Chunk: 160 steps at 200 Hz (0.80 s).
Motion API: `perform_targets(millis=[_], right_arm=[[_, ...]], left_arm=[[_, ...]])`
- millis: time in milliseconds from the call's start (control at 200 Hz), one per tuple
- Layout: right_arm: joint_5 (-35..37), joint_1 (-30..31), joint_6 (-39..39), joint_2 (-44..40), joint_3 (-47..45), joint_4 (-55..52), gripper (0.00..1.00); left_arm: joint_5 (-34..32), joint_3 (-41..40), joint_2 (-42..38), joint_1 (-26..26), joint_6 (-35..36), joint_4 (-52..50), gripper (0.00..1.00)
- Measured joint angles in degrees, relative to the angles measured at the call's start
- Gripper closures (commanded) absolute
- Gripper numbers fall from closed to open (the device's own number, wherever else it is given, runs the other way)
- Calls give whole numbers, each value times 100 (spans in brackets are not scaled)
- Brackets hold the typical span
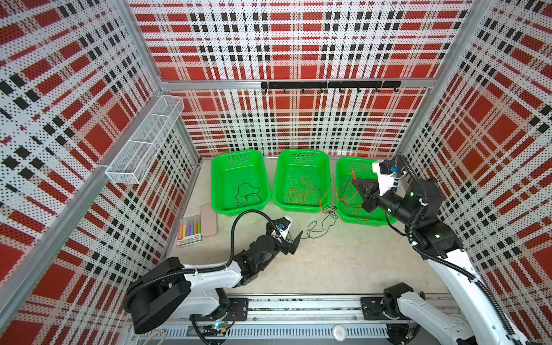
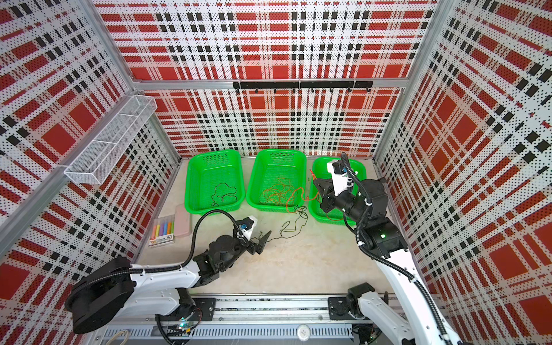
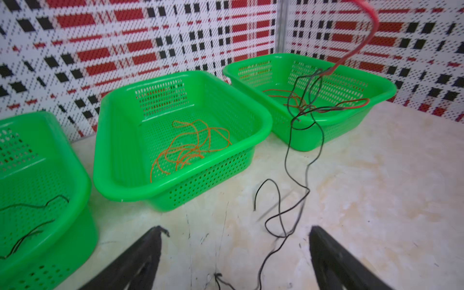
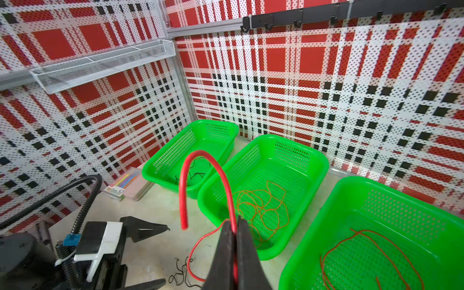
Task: Untangle and sort cables by color
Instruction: Untie the cable.
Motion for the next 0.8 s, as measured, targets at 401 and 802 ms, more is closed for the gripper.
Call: perform_targets(millis=[401, 802], right_arm=[[-470, 251, 402, -94, -44, 195, 100], [-754, 426, 568, -229, -142, 260, 100]], left_arm=[[680, 1049, 1655, -90, 111, 1781, 6], [1119, 1349, 2564, 186, -98, 2780, 47]])
